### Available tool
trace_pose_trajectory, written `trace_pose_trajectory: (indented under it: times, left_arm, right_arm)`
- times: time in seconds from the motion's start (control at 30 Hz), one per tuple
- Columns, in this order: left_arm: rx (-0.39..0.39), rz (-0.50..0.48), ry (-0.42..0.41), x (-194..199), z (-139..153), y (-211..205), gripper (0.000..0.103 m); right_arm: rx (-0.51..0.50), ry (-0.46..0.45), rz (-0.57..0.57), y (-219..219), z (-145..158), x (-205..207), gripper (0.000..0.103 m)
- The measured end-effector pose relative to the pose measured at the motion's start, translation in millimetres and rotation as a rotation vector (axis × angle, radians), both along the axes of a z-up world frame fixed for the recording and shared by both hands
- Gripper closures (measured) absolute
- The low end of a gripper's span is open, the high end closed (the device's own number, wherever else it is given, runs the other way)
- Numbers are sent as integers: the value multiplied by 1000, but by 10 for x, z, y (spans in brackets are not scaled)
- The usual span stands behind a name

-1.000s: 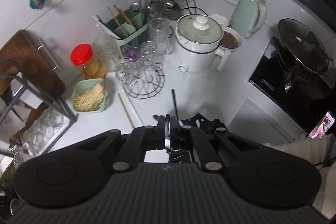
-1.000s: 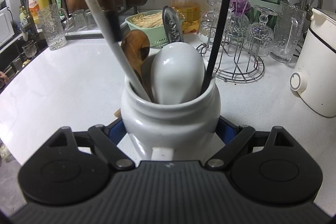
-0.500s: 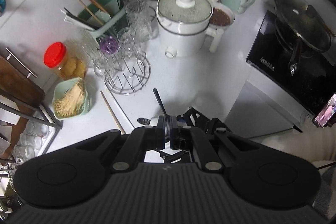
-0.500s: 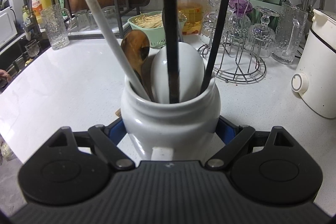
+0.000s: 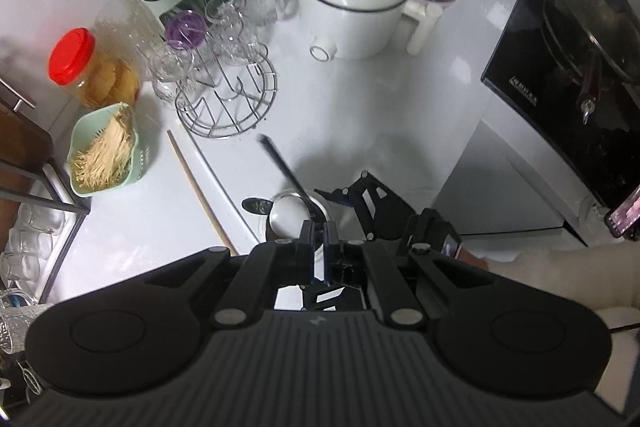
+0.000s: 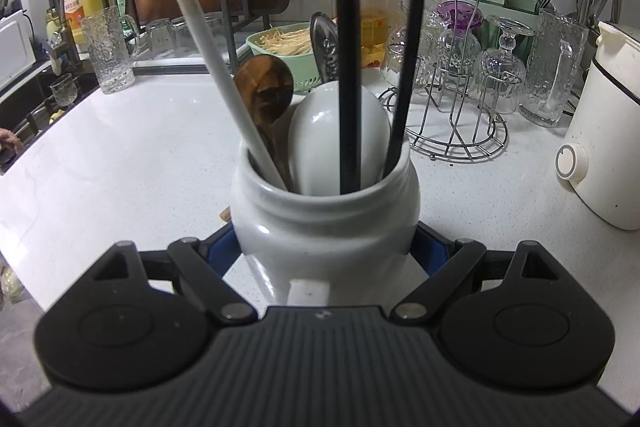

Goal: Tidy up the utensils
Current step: 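Open the left tool to release the black chopstick in the jar, then move the open left tool back to the wooden chopstick on the counter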

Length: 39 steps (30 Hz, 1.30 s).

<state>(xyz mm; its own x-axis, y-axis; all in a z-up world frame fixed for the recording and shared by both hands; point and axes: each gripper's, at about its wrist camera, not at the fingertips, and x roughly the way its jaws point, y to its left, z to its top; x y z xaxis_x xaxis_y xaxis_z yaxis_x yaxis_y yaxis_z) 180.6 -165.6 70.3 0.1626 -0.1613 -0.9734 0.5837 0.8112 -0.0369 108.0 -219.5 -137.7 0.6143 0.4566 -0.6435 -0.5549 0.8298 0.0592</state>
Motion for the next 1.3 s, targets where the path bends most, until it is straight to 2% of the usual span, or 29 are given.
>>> trace_pose_trajectory:
  times: [0.2,0.33,0.37,0.4,0.47,0.73,0.9,1.0,1.07,1.2,1.3]
  left_arm:
    - [-11,37,47,10,-186,62,98]
    - [-34,69,23,-43,-162,106,95]
    - [-45,82,19,-56,-147,130,87]
    - [-55,93,10,-70,-131,151,72]
    - [-80,105,-30,-131,-73,212,52]
    - [-162,228,-177,-437,121,552,39]
    - [-194,304,-278,-666,248,727,22]
    - [-199,357,-340,-804,290,819,18]
    - [-227,432,-381,-885,288,917,13]
    - [-300,556,-411,-1002,165,1150,11]
    - [-289,668,-438,-1066,-5,1396,11]
  right_arm:
    - [2,-2,7,-26,-5,-17,12]
    - [-4,3,7,-12,7,0,12]
    - [-4,4,8,-11,8,2,12]
    - [-5,5,8,-10,8,4,12]
    - [-5,9,6,-11,11,8,12]
    - [-2,15,1,-9,5,13,12]
    - [2,14,-7,12,4,21,12]
    - [3,15,-14,27,3,51,12]
    - [2,18,-24,34,4,83,12]
    - [0,25,-50,48,10,136,12]
    - [0,25,-73,56,11,177,12]
